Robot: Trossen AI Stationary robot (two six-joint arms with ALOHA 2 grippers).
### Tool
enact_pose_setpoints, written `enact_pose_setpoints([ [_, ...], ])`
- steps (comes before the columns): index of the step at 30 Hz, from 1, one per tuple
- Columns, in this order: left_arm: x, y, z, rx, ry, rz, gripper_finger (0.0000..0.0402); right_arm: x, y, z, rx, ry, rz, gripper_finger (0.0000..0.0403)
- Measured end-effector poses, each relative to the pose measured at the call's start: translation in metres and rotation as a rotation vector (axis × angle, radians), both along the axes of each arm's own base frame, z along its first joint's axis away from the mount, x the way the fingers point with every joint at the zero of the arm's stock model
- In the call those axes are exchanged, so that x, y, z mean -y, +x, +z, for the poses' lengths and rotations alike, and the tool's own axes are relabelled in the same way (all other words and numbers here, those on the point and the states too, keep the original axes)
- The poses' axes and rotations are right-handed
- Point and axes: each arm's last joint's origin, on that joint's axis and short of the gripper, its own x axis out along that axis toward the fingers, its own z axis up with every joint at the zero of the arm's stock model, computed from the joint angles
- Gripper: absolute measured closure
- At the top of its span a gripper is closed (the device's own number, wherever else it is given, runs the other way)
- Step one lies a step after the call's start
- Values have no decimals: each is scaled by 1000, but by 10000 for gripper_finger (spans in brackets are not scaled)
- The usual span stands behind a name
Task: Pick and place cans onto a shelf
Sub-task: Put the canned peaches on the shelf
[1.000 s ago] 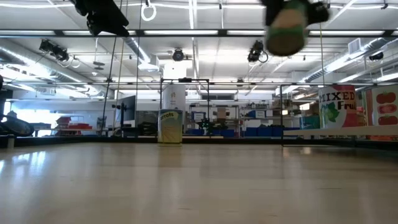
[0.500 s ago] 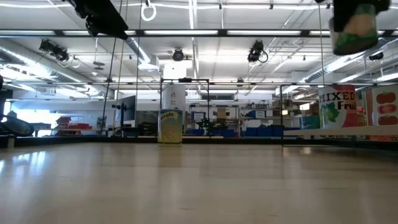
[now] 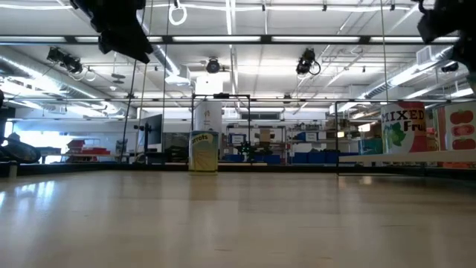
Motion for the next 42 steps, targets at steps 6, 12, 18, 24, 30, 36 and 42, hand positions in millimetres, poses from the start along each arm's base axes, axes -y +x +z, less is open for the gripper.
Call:
enact_pose_setpoints([
  [6, -1, 8, -5, 18, -49, 120, 212, -3, -2, -26, -45, 0, 101, 95],
  [12, -2, 19, -10, 20, -49, 155, 212, -5, 2, -28, -7, 5, 15, 91],
  [18, -2, 31, -18, 4, -59, 182, 212, -7, 1, -30, -58, 57, -63, 91],
  [24, -2, 38, -26, -42, -50, 180, 212, -9, -2, -46, -194, 95, -352, 92],
  [30, -1, 37, -31, -98, -51, 140, 212, -7, 1, -49, -125, -5, -611, 93],
  [36, 0, 29, -37, -220, -41, 101, 212, -9, 0, -49, -81, -41, -635, 86],
  [42, 0, 28, -37, -229, -40, 101, 212, -11, -2, -49, -82, -40, -614, 63],
])
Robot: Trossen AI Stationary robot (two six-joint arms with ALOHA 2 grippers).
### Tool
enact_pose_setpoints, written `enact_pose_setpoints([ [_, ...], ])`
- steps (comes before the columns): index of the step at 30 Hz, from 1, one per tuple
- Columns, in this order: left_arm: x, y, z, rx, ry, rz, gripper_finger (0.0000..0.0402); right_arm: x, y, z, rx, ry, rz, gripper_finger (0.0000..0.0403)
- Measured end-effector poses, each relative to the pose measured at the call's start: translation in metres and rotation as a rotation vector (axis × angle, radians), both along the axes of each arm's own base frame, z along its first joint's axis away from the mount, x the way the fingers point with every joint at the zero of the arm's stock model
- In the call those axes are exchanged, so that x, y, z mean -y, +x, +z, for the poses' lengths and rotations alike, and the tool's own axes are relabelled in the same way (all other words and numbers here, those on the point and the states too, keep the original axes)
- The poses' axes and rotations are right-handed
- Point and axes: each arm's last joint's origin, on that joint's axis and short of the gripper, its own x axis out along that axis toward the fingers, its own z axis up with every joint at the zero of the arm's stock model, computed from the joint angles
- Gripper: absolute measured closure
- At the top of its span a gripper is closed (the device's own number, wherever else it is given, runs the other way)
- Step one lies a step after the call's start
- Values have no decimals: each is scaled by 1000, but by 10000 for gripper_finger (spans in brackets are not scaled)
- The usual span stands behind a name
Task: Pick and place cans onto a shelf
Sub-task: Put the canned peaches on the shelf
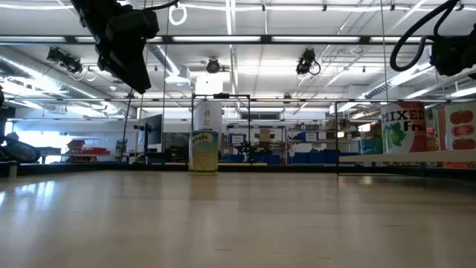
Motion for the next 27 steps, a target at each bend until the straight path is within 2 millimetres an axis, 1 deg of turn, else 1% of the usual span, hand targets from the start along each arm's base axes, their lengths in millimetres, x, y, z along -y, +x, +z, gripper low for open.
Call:
enact_pose_setpoints([
  [5, 0, 0, 0, 0, 0, 0, 212, 0, 0, 0, -5, 5, -3, 41],
  [8, 0, 0, 0, 0, 0, 0, 212, 0, 0, 0, -17, 24, -10, 36],
  [15, 0, 1, 0, -1, 13, -20, 212, -4, 1, 7, -26, 93, 0, 43],
  [21, 0, 2, 1, 14, 17, -21, 212, -5, 3, 7, -14, 119, 47, 54],
  [27, 0, 2, 1, 5, 26, -42, 212, -6, 1, 8, -68, 175, 41, 55],
])
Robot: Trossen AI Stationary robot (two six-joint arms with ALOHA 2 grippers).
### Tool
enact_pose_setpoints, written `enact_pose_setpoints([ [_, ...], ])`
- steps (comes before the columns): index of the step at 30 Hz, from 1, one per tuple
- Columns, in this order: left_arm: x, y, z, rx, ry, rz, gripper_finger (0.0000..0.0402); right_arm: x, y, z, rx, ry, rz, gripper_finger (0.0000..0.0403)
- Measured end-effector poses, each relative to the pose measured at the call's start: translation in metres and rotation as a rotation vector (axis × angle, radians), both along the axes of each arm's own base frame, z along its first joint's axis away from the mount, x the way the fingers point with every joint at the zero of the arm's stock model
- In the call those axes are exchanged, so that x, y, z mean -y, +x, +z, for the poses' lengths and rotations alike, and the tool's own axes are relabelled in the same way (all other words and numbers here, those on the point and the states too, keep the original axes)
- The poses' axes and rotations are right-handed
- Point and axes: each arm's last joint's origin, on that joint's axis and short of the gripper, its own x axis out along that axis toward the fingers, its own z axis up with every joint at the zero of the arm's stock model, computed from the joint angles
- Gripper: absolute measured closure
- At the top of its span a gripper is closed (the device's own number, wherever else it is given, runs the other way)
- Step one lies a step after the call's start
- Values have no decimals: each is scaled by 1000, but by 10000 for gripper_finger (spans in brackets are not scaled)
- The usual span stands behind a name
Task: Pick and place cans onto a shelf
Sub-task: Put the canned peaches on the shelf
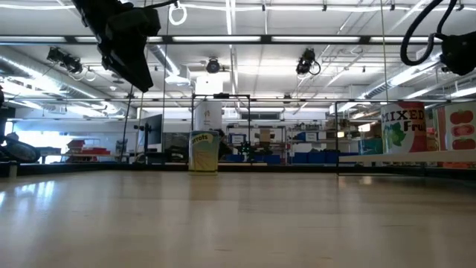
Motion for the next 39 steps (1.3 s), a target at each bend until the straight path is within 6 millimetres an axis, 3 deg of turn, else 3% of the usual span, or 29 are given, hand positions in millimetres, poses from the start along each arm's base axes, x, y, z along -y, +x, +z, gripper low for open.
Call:
enact_pose_setpoints([
  [25, 1, 4, 3, 39, 0, -30, 212, 3, 3, -11, 88, -101, -48, 57],
  [33, 0, 4, 3, 38, 1, -29, 212, 2, 1, -10, 46, -70, -38, 125],
  [39, 0, 4, 3, 37, 7, -28, 212, 1, 0, -10, 18, -18, 8, 128],
])
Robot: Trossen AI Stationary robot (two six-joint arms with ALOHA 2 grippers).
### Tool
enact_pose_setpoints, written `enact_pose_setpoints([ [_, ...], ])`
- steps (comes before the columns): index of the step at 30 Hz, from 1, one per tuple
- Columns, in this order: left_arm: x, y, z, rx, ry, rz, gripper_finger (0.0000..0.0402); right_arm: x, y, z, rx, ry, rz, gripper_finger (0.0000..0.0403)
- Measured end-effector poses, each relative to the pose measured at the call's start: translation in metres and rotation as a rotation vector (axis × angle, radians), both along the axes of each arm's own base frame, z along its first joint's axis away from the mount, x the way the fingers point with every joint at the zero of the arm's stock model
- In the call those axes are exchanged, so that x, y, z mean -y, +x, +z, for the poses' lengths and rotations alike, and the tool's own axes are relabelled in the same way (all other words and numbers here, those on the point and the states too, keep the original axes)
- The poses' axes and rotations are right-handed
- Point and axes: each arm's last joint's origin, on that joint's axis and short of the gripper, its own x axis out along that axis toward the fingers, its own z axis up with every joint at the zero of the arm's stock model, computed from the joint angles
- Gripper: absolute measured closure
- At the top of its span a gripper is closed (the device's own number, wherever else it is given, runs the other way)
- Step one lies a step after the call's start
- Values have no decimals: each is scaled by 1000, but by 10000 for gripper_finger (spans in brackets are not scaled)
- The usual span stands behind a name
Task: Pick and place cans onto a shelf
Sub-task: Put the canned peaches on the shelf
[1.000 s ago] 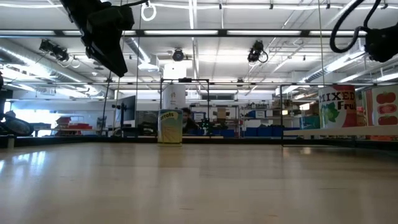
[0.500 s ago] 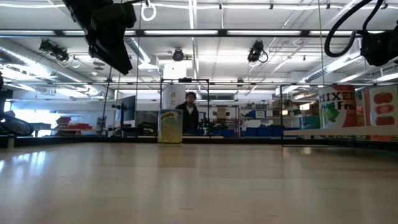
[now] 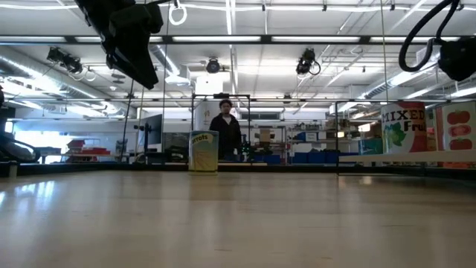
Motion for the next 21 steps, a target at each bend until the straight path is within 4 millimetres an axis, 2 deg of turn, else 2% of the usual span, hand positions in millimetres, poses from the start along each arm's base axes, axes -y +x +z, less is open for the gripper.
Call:
enact_pose_setpoints([
  [6, 0, 0, 0, 1, -2, 3, 212, -1, 0, 0, -14, 33, 21, 90],
  [14, 0, 0, 0, 1, -5, 1, 212, -1, 0, 0, -9, 30, 19, 68],
  [21, 1, 2, 7, 88, -28, -10, 212, -1, 1, 20, -21, 20, 18, 52],
])
